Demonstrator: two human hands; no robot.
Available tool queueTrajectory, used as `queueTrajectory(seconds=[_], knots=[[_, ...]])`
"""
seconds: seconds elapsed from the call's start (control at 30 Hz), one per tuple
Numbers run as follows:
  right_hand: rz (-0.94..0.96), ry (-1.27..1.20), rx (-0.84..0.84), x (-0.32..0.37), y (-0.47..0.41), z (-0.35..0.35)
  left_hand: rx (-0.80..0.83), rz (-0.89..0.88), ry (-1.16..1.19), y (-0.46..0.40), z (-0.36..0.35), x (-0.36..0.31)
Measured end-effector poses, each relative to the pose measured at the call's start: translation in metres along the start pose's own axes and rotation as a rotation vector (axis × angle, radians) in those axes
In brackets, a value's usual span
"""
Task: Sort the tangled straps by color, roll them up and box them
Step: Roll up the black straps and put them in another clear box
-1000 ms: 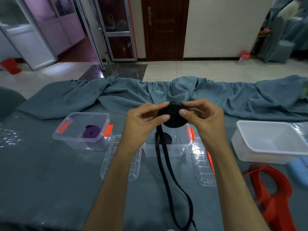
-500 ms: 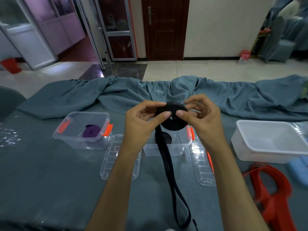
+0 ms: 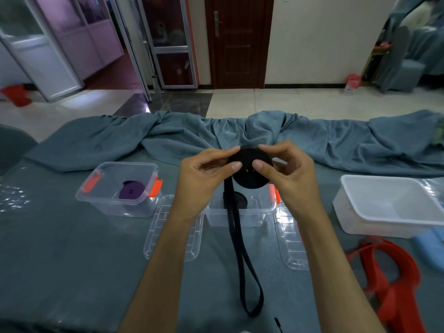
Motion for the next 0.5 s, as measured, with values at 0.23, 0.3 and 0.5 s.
queueTrajectory(seconds=[0.23, 0.3, 0.5], knots=[[-0.045, -0.051, 0.017, 0.001, -0.002, 0.007, -0.047, -0.001, 0.037, 0.002, -0.005, 0.002], [-0.022, -0.028, 0.008, -0.001, -0.001, 0.006, 0.001, 0.017, 0.035, 0.000, 0.000, 0.000], [-0.129, -0.046, 0.116, -0.006, -0.002, 0.006, -0.018, -0.015, -0.095, 0.001, -0.001, -0.001]])
Point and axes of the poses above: each hand's wrist, its own y-axis away from the middle knuckle, its own z-axis out of the back of the hand, x = y × z, the point moved 1 cm from there along -y, towards the middle knuckle, and after that the axes turned 9 degrees about x, right-handed, at the moved point
